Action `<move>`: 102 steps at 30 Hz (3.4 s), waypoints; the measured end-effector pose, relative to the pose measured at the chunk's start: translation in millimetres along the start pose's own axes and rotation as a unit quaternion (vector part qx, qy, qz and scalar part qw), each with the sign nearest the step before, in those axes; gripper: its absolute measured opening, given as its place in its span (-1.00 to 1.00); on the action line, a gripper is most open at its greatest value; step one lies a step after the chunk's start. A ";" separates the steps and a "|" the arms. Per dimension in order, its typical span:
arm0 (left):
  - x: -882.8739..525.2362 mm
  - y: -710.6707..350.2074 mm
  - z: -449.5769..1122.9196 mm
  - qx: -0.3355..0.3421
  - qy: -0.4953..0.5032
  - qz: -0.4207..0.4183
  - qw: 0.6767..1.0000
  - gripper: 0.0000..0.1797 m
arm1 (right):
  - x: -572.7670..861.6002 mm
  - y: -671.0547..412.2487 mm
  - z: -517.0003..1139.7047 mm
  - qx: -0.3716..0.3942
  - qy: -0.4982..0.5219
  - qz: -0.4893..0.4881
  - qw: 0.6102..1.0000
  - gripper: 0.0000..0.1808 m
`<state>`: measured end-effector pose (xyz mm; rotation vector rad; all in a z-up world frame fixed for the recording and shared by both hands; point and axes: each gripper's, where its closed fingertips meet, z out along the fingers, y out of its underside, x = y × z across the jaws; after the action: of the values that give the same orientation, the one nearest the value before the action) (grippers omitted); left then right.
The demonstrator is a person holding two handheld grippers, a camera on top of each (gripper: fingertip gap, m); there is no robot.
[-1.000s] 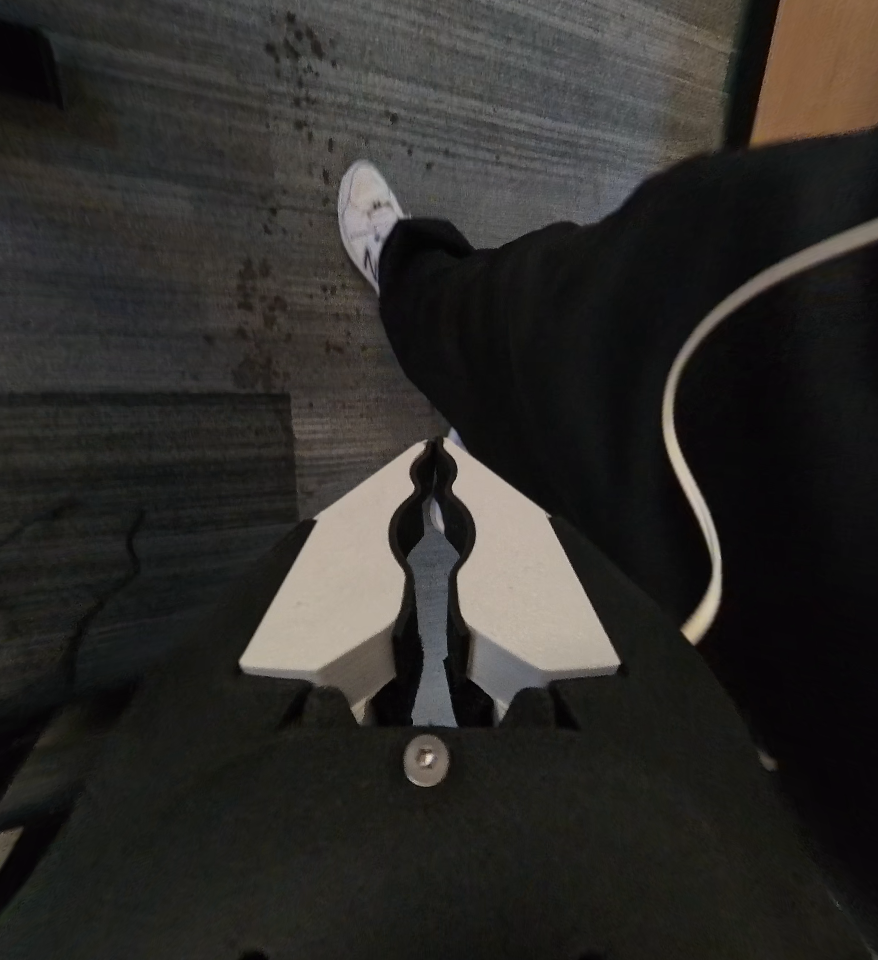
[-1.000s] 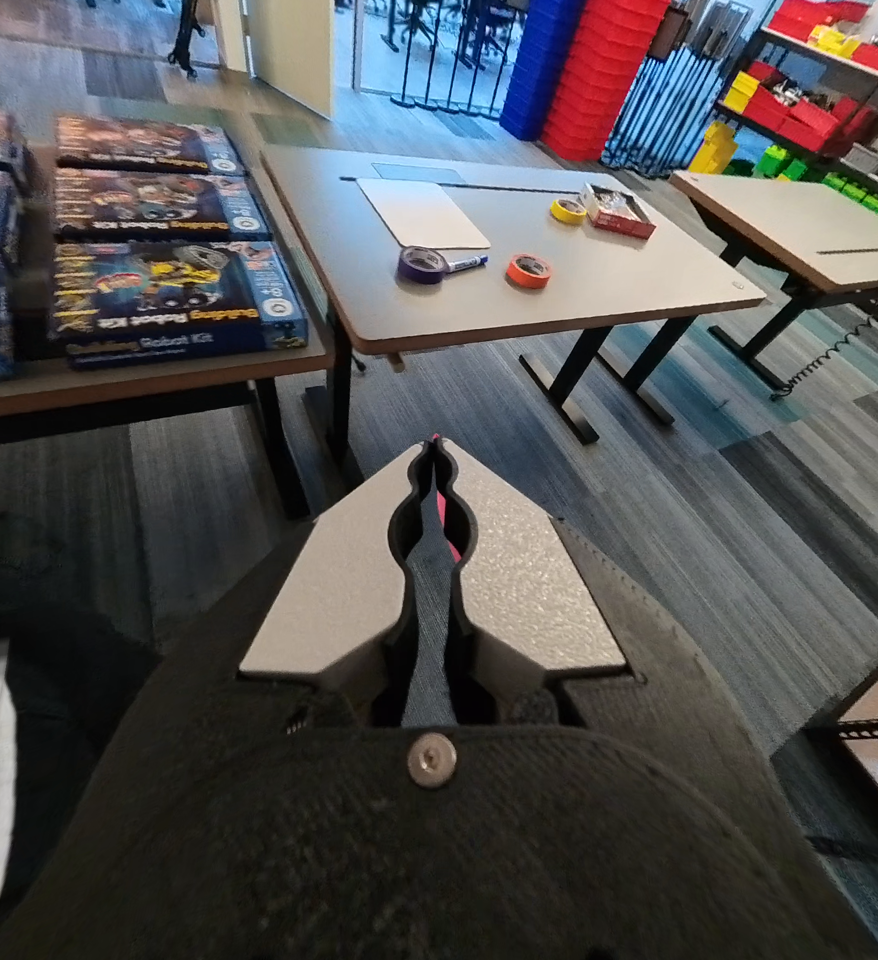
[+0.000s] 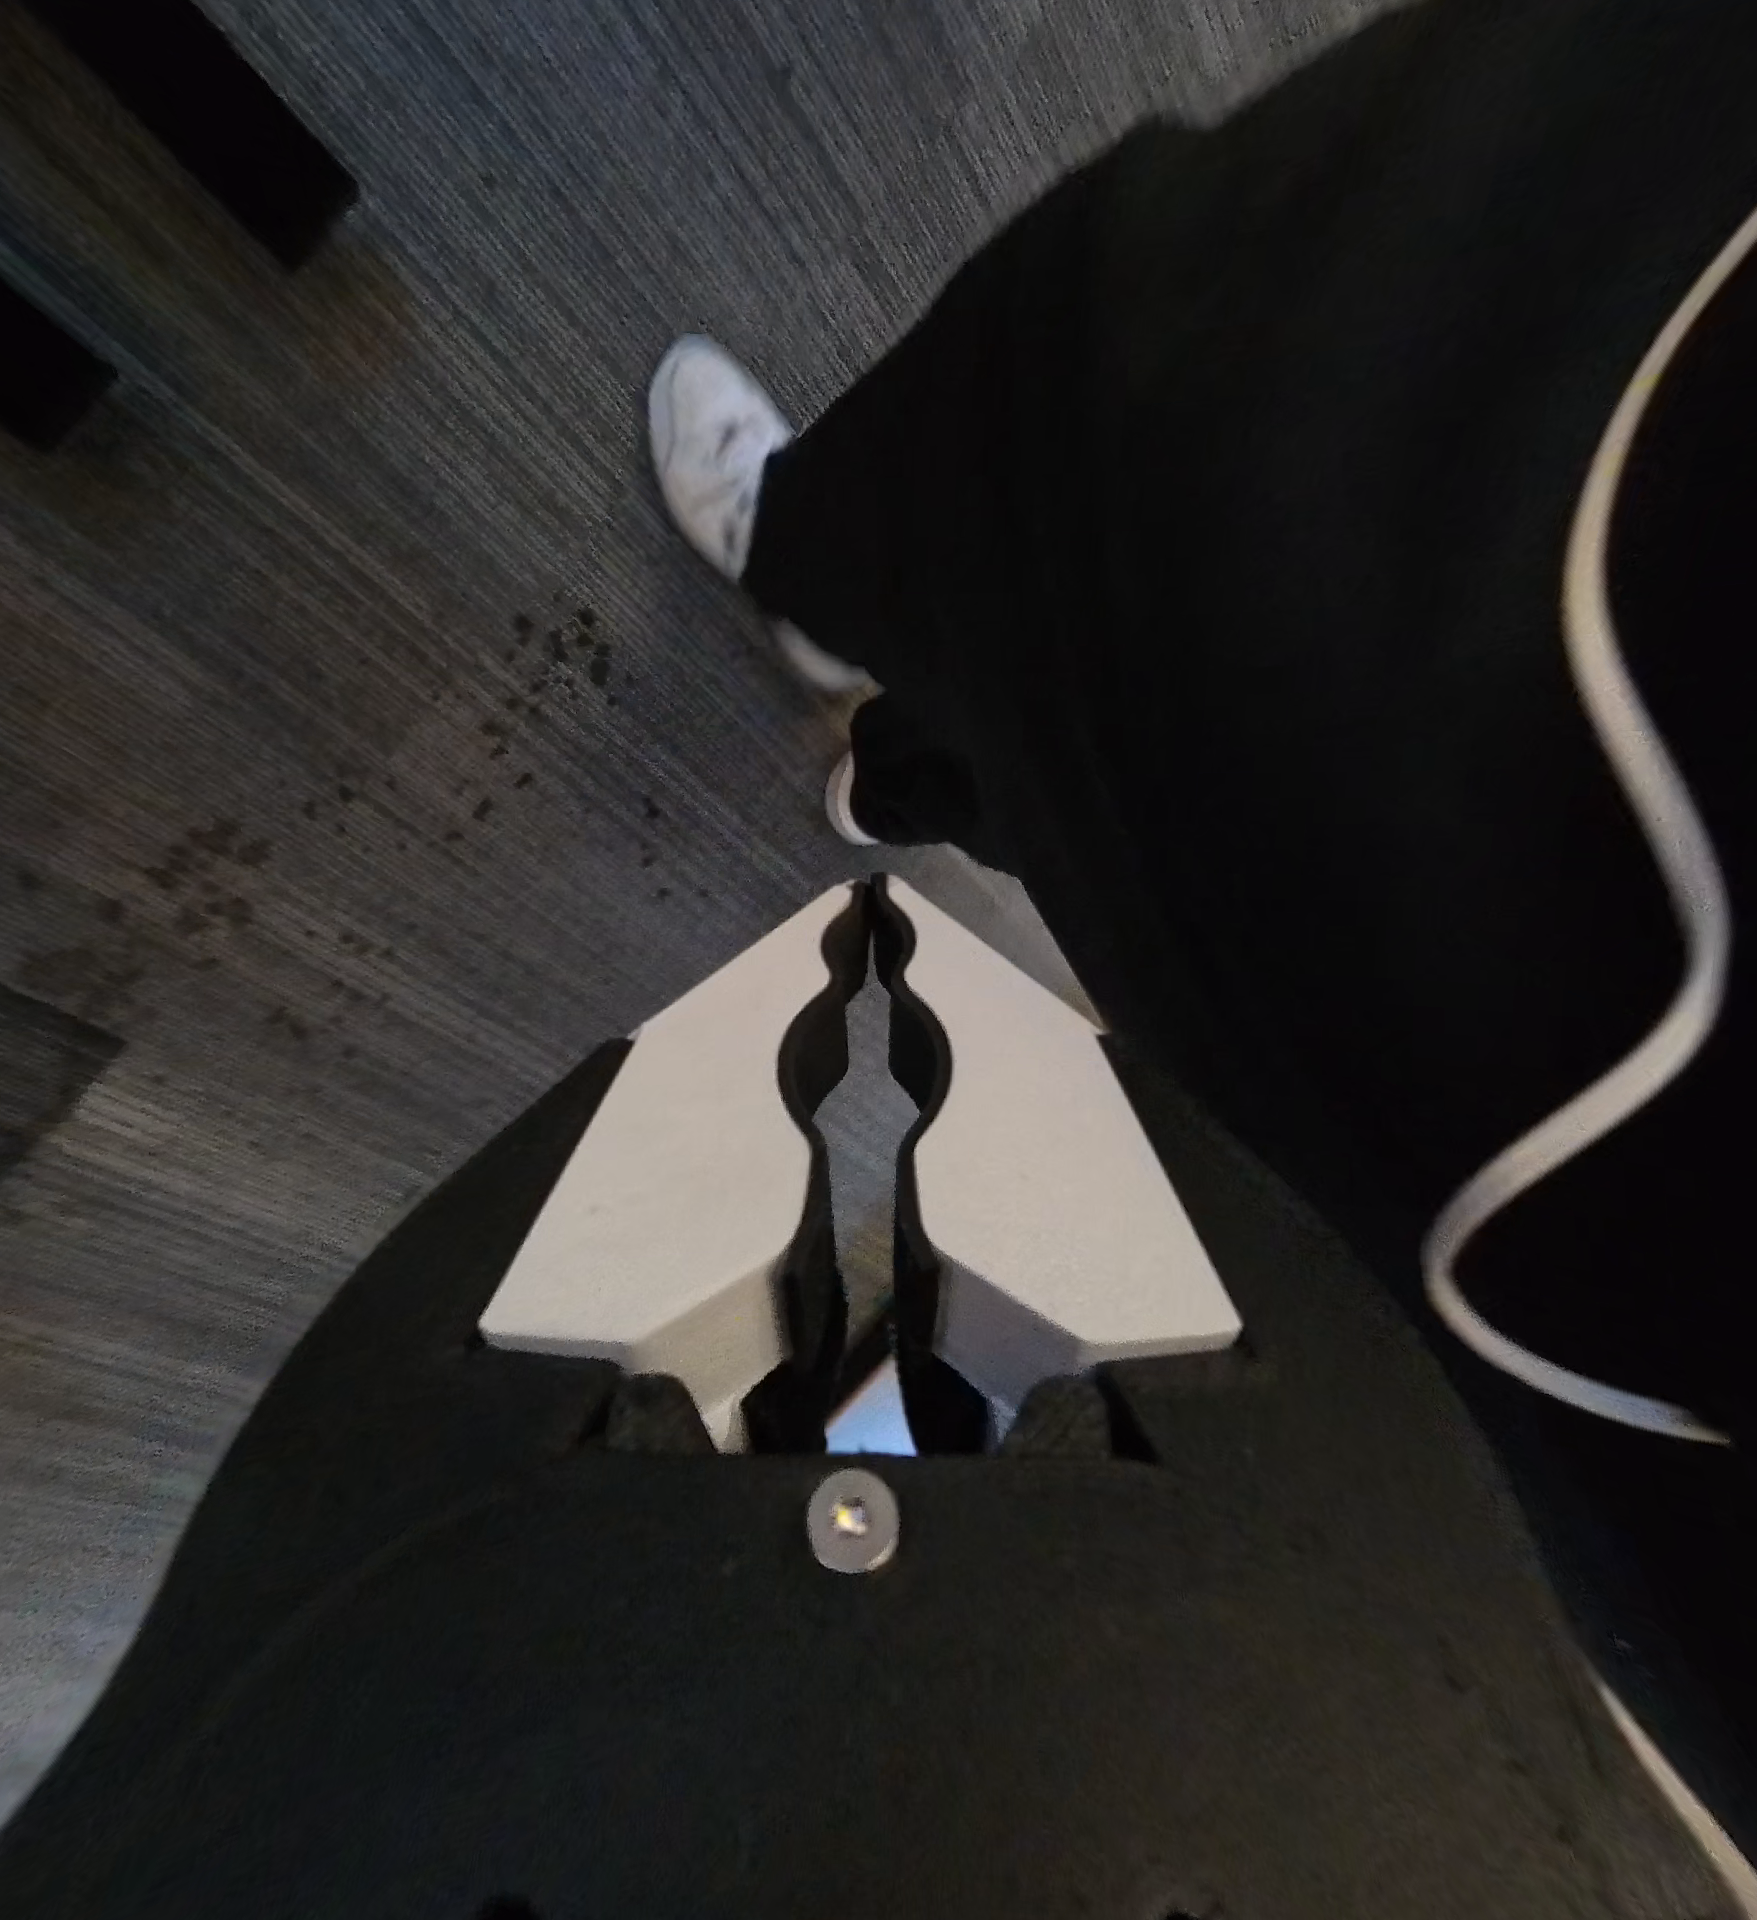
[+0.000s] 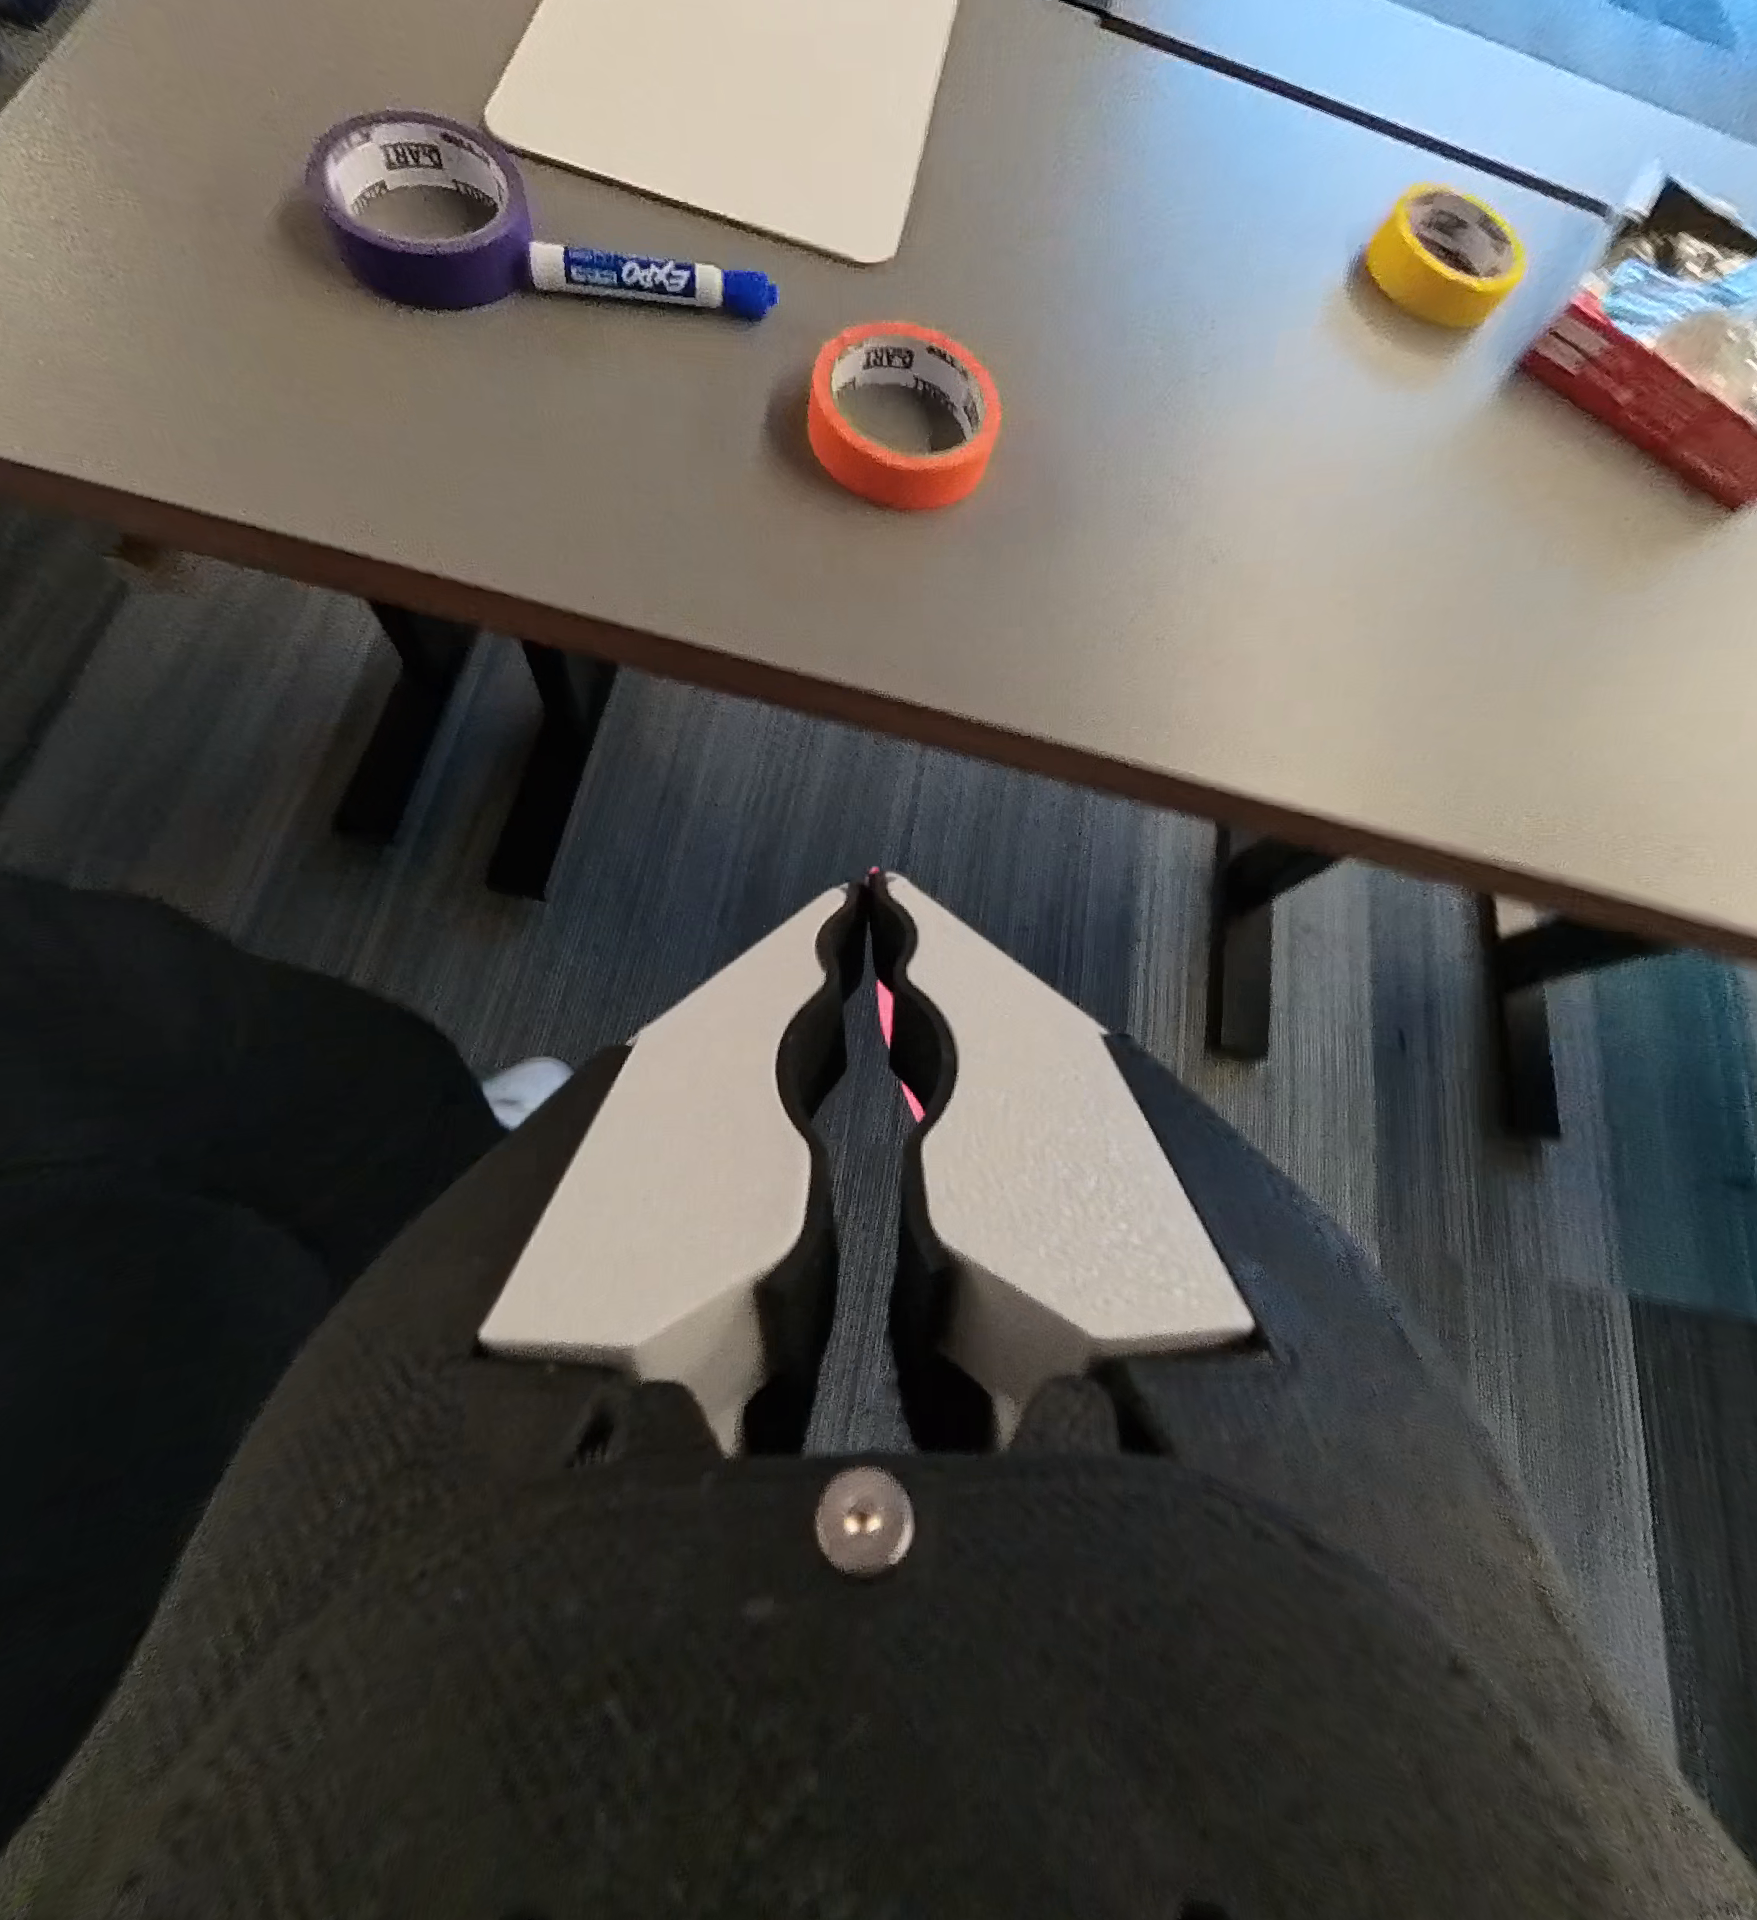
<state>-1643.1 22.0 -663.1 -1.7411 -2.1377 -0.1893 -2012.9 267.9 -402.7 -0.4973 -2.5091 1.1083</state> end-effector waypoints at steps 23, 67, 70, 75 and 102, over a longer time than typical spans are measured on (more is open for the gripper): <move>88.1 -102.6 6.5 0.190 -0.100 -0.437 0.874 -1.00 | 102.3 -44.4 340.4 -0.027 -0.295 -0.171 0.940 -0.92; 312.1 -152.5 78.2 0.188 -0.111 -0.592 0.776 -1.00 | 133.8 -135.0 449.5 -0.121 -0.417 -0.311 0.845 -0.90; 294.8 -167.3 69.4 0.200 -0.116 -0.572 0.787 -1.00 | 101.1 -116.9 436.4 -0.134 -0.441 -0.329 0.824 -0.90; 261.0 -181.6 50.1 0.231 -0.131 -0.555 0.788 -1.00 | 94.4 -118.5 430.8 -0.099 -0.426 -0.356 0.826 -0.80; 260.0 189.0 -394.0 0.487 -0.548 -0.340 0.589 -1.00 | -472.3 -334.5 -73.9 0.416 -0.654 -0.122 0.620 -0.76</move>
<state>-1423.5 170.6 -229.3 -0.1641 -2.5370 1.9350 -1623.8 -108.8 -185.8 1.3494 -2.1512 2.9008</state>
